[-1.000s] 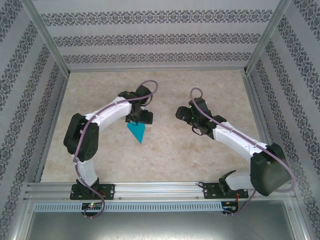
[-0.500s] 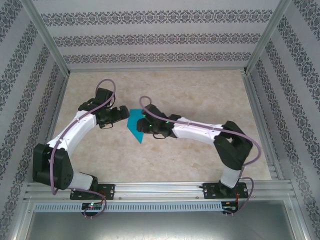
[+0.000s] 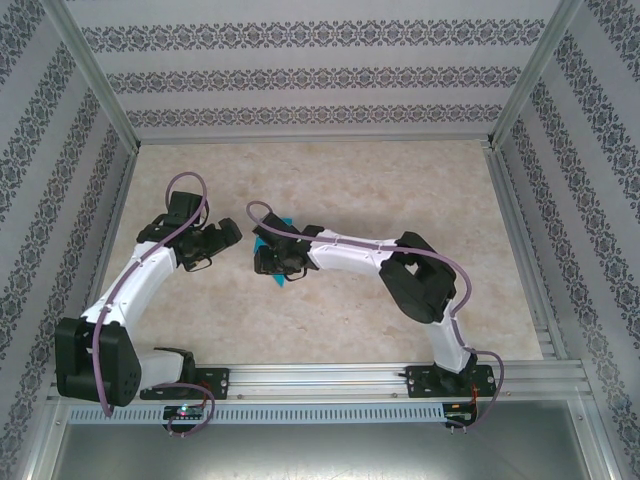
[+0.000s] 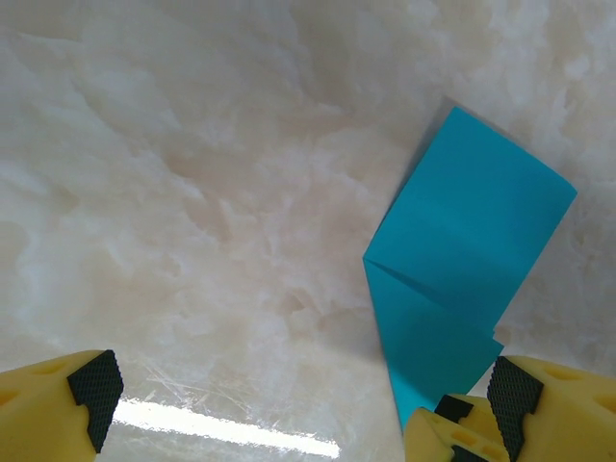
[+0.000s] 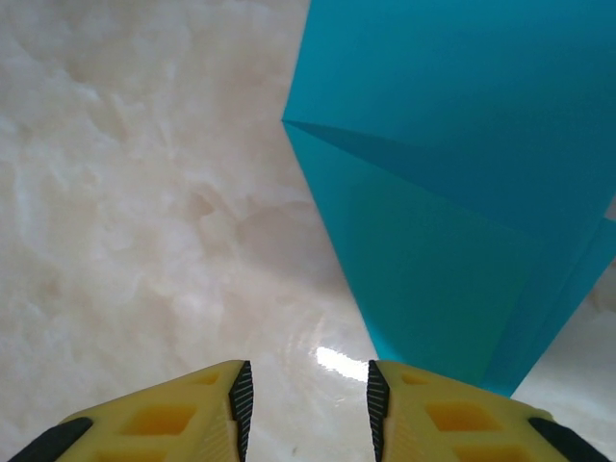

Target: Fold a paper plane with a square sheet of paper (pick it up from the middle)

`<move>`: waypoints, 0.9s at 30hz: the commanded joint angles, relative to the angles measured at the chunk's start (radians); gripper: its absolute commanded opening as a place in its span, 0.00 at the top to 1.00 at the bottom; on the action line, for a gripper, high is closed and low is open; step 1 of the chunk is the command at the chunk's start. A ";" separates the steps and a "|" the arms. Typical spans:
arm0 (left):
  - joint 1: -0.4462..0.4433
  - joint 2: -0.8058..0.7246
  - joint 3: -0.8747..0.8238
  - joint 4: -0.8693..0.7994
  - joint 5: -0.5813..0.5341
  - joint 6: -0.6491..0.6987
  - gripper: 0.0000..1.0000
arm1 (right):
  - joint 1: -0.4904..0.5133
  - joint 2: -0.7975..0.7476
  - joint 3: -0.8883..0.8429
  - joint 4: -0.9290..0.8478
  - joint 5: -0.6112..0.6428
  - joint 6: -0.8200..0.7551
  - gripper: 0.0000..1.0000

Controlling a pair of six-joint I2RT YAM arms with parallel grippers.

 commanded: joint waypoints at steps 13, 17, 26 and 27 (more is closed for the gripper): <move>0.014 -0.014 0.001 0.045 0.054 0.030 0.00 | -0.097 0.042 0.004 -0.251 -0.055 -0.361 0.61; 0.014 -0.002 -0.001 0.056 0.086 0.029 0.00 | -0.128 0.023 -0.031 -0.298 -0.064 -0.497 0.61; 0.012 0.020 -0.057 0.160 0.242 0.018 0.00 | -0.176 -0.143 -0.180 -0.274 -0.077 -0.734 0.63; 0.010 0.025 -0.060 0.167 0.253 0.017 0.00 | -0.176 -0.173 -0.185 -0.263 -0.077 -0.722 0.62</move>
